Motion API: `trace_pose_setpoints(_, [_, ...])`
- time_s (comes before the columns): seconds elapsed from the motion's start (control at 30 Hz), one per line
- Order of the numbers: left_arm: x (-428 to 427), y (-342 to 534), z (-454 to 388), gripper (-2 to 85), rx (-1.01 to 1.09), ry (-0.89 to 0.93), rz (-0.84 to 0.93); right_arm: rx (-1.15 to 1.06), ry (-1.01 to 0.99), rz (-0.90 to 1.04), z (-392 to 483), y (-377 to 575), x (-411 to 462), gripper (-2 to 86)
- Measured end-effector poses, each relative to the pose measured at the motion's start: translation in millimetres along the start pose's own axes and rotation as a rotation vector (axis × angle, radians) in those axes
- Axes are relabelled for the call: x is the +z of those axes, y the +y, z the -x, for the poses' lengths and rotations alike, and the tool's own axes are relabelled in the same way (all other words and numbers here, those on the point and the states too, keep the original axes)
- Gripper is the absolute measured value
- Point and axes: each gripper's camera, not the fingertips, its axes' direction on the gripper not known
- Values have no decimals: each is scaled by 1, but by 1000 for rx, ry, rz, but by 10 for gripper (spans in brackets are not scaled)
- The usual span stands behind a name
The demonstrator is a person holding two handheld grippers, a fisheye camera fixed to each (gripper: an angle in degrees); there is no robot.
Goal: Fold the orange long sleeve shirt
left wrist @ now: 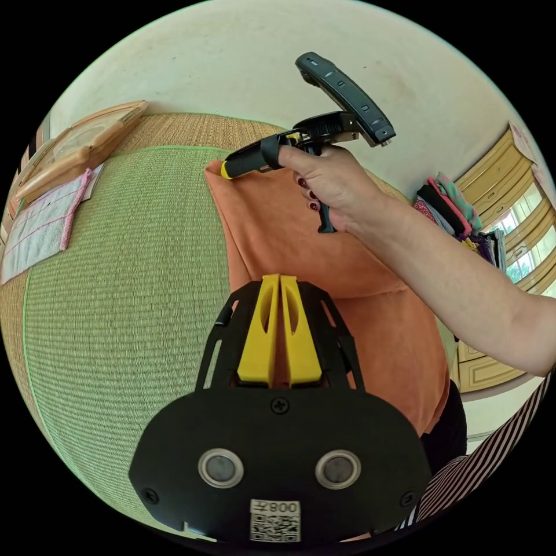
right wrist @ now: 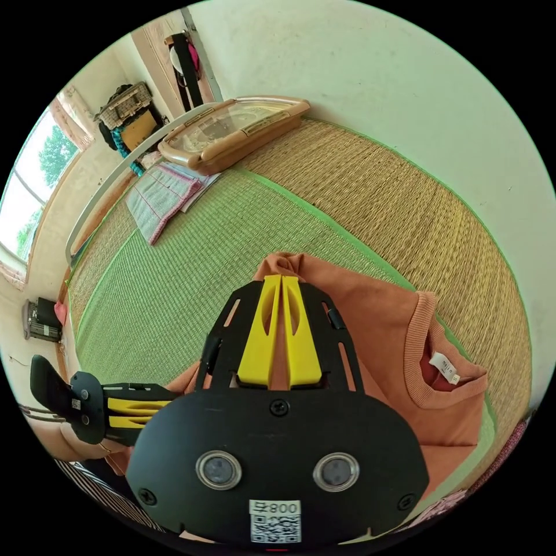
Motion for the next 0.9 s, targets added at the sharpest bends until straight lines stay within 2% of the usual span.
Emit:
trace_pose_setpoints(0.13, [-6,18,0,1,8,-9,-28,0,4,-28,-5,20,-25,1])
trace_pose_setpoints(0.27, [1,34,5,1,-10,9,23,31,-63,-96,-17,66,-65,2])
trace_pose_setpoints(0.47, [-15,69,4,1,-17,-3,1,162,-73,-167,-63,217,-147,2])
trace_pose_setpoints(0.6, [-15,83,-3,1,-7,29,-14,404,1,-183,-113,341,-181,1])
trace_pose_setpoints(0.73, [18,84,-5,2,5,-9,89,535,-86,-91,-155,399,-153,1])
trace_pose_setpoints(0.8, [27,89,-2,2,-8,9,104,556,-50,-11,-160,406,-133,1])
trace_pose_setpoints(0.9, [14,102,2,3,-65,47,97,581,-89,-40,-166,422,-136,1])
